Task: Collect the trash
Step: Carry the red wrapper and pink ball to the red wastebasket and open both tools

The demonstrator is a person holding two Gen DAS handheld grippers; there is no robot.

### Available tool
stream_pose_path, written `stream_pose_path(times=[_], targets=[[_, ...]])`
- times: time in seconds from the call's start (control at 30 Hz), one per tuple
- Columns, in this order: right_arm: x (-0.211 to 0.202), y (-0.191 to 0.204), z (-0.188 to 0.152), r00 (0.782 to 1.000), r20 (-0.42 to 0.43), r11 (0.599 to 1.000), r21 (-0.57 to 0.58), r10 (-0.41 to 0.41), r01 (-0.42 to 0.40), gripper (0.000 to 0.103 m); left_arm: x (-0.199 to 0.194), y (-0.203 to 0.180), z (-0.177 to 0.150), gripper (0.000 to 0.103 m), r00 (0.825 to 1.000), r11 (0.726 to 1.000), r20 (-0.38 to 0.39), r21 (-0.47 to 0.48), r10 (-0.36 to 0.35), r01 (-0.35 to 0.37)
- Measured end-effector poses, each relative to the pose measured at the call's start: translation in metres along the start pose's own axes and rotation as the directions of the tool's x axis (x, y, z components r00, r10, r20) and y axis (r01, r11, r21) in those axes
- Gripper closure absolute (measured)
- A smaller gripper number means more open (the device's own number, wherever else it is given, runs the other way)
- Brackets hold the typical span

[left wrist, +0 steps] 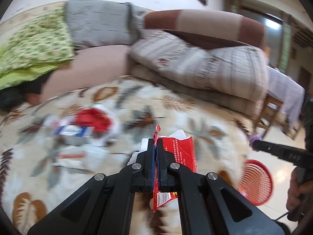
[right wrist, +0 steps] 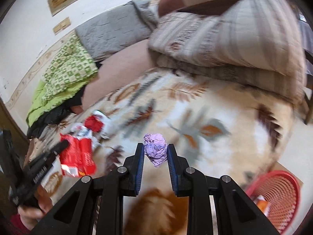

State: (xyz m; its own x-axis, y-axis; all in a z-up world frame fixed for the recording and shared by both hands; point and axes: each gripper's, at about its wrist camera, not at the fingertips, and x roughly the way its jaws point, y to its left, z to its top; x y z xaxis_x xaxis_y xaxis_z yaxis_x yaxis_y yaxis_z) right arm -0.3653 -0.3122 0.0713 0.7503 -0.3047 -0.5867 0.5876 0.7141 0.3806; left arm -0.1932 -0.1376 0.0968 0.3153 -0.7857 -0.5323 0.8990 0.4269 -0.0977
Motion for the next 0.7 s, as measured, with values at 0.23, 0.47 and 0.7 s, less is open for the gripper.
stream_pose_path(times=[0.23,0.47,0.7], targets=[[-0.06,-0.092,-0.029,0.99,-0.025,0.985,0.105,-0.137,0.138,0.078,0.02,-0.089,0.006,0.102,0.968,0.966,-0.096,0.097,-0.232,0.241],[-0.096,-0.164,-0.041,0.975,-0.024,0.943,0.25,-0.221,0.22,0.078,0.061,-0.189,0.001,0.102,0.905,0.901,-0.228,0.168,-0.359,0.4],[-0.099,-0.207,-0.058,0.969,-0.056,0.906,0.346,-0.239,0.243,0.073,0.103,-0.254,-0.011,0.096,0.835,0.858,-0.376,0.164,-0.402,0.487]])
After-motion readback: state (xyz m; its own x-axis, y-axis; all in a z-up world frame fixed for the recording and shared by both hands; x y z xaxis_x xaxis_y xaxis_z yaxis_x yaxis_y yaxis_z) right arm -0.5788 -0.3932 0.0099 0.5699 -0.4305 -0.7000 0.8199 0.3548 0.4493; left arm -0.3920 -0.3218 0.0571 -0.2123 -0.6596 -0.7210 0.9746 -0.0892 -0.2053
